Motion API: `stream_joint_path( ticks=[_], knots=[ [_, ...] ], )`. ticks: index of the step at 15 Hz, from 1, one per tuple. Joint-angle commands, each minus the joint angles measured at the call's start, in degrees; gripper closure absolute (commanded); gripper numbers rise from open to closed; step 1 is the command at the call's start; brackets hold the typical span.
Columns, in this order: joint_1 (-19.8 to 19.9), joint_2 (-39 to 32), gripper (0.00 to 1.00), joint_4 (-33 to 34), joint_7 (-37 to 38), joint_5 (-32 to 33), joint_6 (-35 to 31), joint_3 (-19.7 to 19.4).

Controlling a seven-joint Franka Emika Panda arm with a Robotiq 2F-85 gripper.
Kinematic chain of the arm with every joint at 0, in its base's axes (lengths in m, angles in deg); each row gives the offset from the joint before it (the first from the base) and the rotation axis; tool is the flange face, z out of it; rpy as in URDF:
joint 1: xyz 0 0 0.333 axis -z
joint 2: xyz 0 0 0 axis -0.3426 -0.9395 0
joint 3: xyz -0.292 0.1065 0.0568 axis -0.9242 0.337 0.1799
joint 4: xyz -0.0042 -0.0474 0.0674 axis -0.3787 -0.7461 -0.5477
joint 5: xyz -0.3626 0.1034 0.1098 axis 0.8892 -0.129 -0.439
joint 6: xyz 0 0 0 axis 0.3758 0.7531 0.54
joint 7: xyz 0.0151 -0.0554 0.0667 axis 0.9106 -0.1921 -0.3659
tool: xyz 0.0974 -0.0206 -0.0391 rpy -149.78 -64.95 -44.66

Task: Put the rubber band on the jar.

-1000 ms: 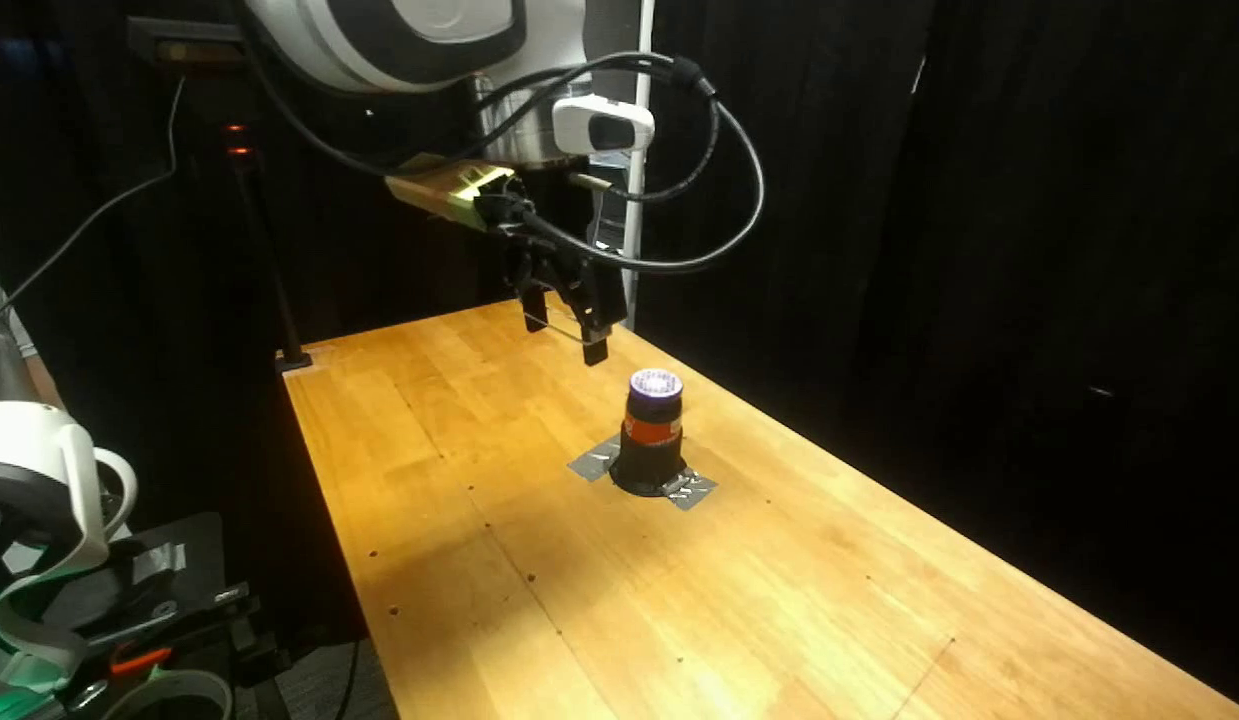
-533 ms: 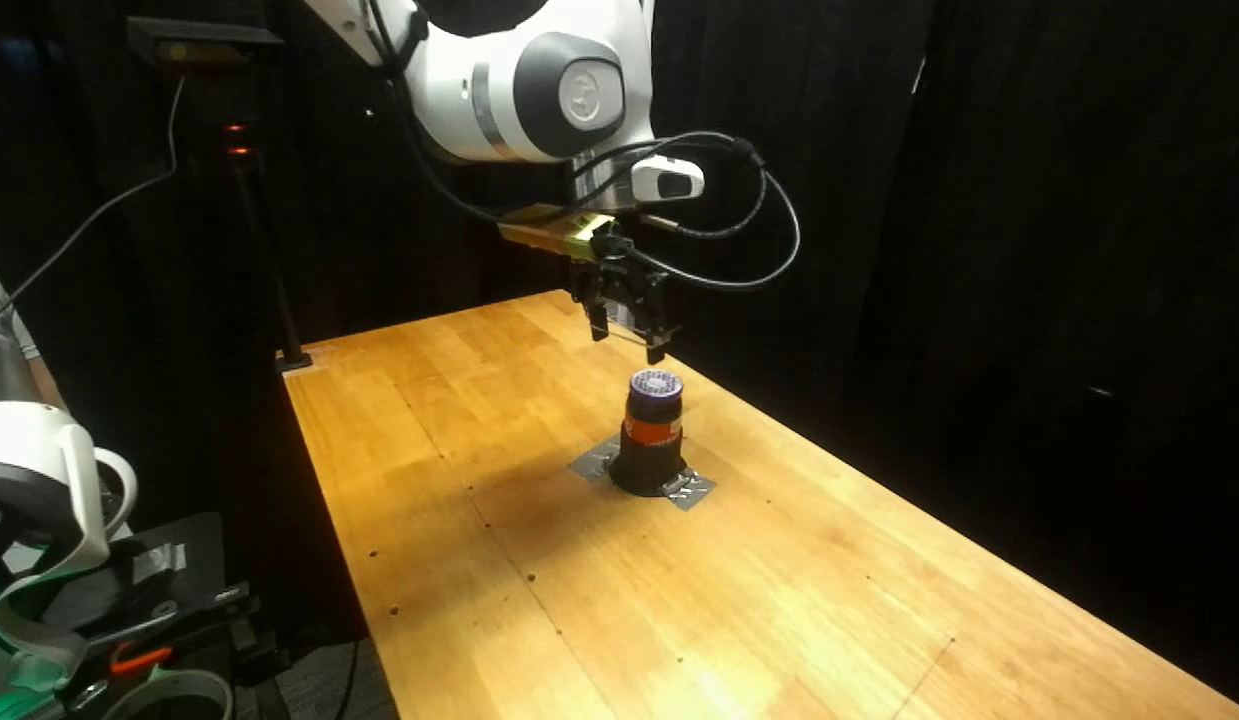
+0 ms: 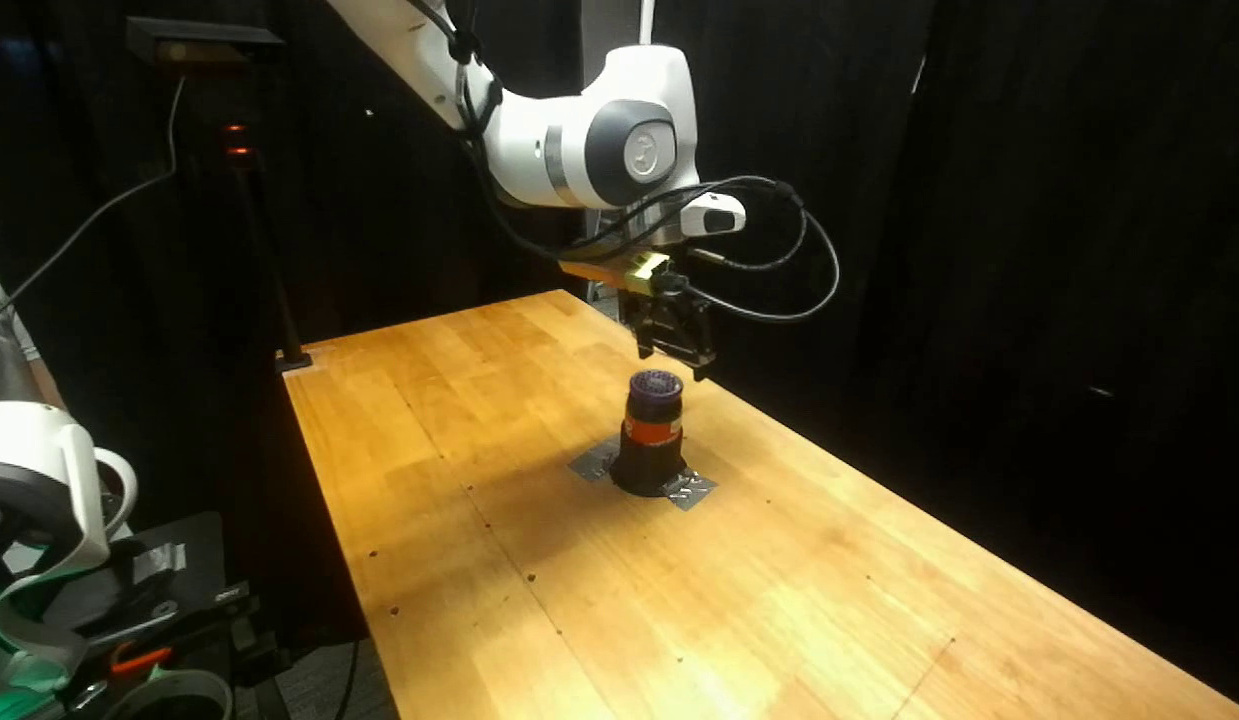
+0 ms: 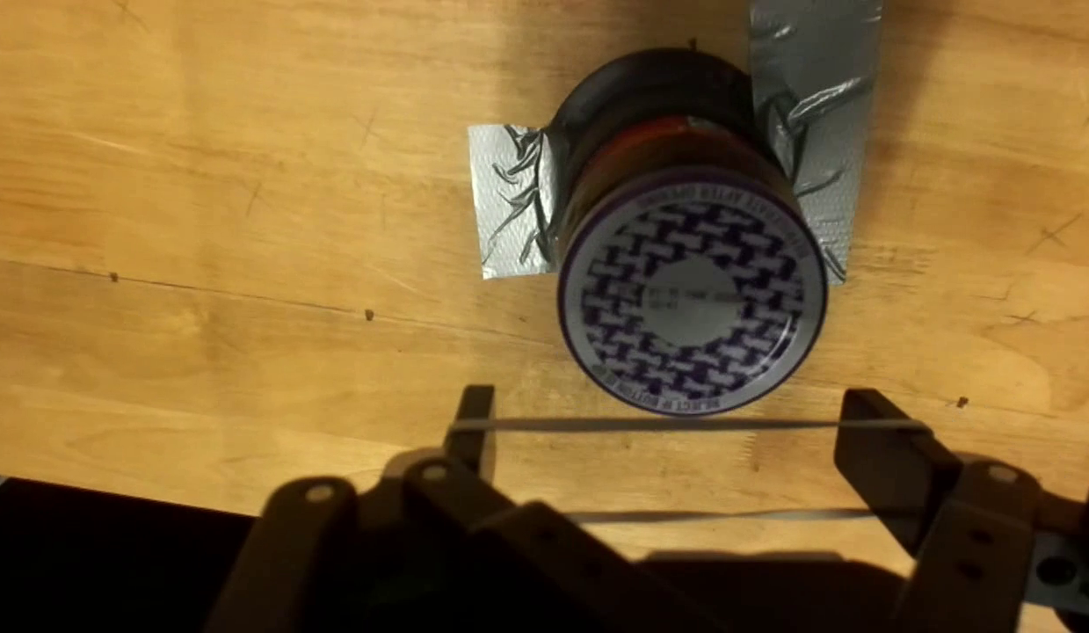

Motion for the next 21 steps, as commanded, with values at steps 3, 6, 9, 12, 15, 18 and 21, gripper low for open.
stream_joint_path(
  ticks=[3,6,9,12,15,18,21],
  knots=[
    [-0.2,-5.8,0.00,7.1,-1.0,-1.6,0.2,-0.8],
    [0.2,-7.4,0.00,8.4,-1.5,-2.5,1.1,-0.7],
    [0.6,-8.4,0.00,9.3,-1.6,-3.6,2.4,-0.7],
    [0.6,-9.4,0.00,10.7,-1.2,-4.6,5.2,-0.9],
    [0.6,-10.7,0.00,13.3,-1.0,-5.8,12.3,-0.9],
    [0.9,-11.7,0.00,16.4,-1.3,-7.4,19.2,-0.5],
    [1.3,-12.1,0.00,18.5,-1.7,-9.1,23.9,-0.1]
  ],
)
